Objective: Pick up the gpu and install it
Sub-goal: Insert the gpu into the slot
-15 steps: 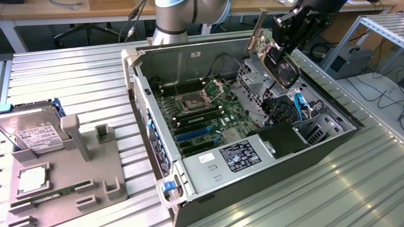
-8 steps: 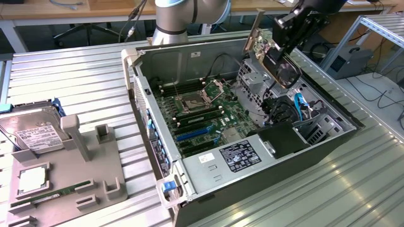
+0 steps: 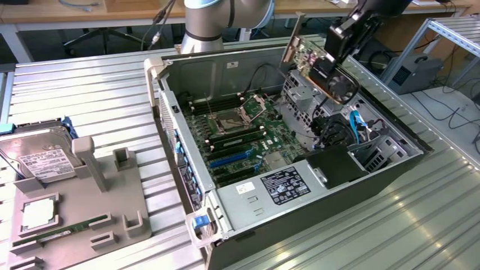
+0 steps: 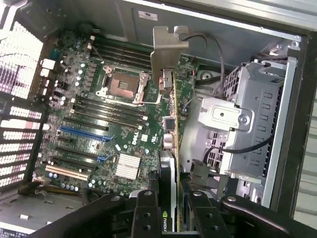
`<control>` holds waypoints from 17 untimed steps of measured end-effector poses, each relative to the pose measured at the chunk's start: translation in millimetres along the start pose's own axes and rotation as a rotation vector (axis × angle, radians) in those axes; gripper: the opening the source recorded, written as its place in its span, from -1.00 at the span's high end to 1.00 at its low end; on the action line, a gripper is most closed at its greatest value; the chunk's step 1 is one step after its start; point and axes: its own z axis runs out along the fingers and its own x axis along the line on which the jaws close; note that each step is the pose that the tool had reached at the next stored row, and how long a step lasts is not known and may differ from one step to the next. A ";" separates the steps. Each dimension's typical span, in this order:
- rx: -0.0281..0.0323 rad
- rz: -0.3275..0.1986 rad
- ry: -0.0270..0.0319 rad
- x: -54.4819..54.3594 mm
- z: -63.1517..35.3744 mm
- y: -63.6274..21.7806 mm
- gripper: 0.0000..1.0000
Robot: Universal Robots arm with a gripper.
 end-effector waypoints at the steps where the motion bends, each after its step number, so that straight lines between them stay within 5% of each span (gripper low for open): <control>1: -0.0001 -0.037 0.0058 0.0 0.0 0.0 0.46; 7: -0.0004 -0.229 0.0355 0.0 0.1 0.1 0.46; 14: -0.0009 -0.525 0.0817 0.0 0.2 0.1 0.46; 17: -0.0010 -0.589 0.0916 0.0 0.2 0.1 0.46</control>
